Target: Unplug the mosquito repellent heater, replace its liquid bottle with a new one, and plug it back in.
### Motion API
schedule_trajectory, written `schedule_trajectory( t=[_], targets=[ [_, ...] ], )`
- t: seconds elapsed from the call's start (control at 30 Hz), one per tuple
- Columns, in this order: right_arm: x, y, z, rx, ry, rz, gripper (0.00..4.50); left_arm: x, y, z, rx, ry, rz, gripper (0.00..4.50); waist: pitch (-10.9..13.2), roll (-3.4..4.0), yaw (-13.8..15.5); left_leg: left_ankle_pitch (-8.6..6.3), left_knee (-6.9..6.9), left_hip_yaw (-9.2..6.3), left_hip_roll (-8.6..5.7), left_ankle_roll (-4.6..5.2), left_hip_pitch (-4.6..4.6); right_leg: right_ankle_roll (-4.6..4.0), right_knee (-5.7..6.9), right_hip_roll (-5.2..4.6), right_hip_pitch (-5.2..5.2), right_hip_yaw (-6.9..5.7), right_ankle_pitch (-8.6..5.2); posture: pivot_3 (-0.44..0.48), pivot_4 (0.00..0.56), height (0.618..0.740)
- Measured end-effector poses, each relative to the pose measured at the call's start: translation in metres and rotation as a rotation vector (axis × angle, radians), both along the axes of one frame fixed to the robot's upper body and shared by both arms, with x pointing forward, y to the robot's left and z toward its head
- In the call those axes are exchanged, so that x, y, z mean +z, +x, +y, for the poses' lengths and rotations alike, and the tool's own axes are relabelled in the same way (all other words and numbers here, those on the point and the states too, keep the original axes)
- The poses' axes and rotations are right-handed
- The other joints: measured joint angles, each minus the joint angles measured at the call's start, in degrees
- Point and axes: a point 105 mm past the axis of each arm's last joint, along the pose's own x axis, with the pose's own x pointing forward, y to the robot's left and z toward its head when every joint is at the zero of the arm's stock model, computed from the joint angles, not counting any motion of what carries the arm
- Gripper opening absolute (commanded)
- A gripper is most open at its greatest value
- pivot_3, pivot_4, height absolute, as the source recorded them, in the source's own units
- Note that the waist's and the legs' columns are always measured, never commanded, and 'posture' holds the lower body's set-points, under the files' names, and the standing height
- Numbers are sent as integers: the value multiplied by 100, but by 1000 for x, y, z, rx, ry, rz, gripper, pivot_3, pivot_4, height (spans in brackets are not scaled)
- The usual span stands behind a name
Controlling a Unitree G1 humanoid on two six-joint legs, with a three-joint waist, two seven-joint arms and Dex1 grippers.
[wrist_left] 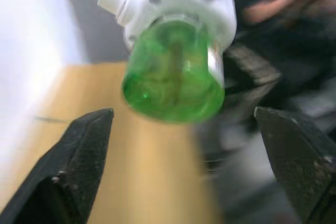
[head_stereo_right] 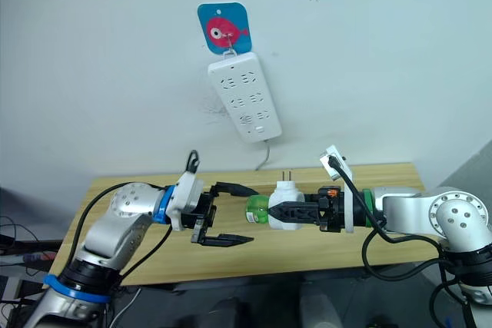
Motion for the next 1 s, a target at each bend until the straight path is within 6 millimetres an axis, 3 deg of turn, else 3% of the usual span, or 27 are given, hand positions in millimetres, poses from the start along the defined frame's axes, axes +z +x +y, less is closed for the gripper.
schedule_trajectory(
  t=[0.17,0.37,0.47,0.63,0.67,0.93,1.0],
  targets=[
    [0,1,-1,-8,-3,0,3087,10,0,-5,35,-126,-271,4500,0,-1,87,0,4,5,0,0,-3,3,0,-1,2,0,2,-110,146,740],
    [0,1,-1,-10,-4,0,3087,14,-7,-15,0,-167,-328,4500,0,0,83,0,3,1,0,1,-2,4,3,7,3,-6,3,-108,147,740],
    [0,1,-1,-10,-4,0,3087,12,-5,-16,-3,-158,-324,3909,0,0,82,0,3,-1,0,1,1,4,6,18,6,-8,2,-111,147,740],
    [1,2,-1,-18,1,-4,3087,7,0,-16,-1,-120,-309,2343,0,0,80,0,3,0,0,1,2,6,6,26,8,-7,1,-112,147,740],
    [1,2,-1,-21,0,-5,3087,7,0,-17,0,-118,-303,2196,0,-1,80,0,3,0,0,1,2,6,5,25,7,-8,1,-112,147,740],
    [3,2,0,-18,11,-3,3087,14,1,-16,-34,-72,-185,2197,0,-1,75,0,3,-5,2,1,2,9,7,27,7,-12,-1,-110,147,740],
    [3,1,1,-8,14,-2,3087,17,-1,-14,-61,-29,-38,2197,4,-7,61,0,3,-8,4,1,1,25,9,30,6,-13,-11,-103,151,740]
  ],
)
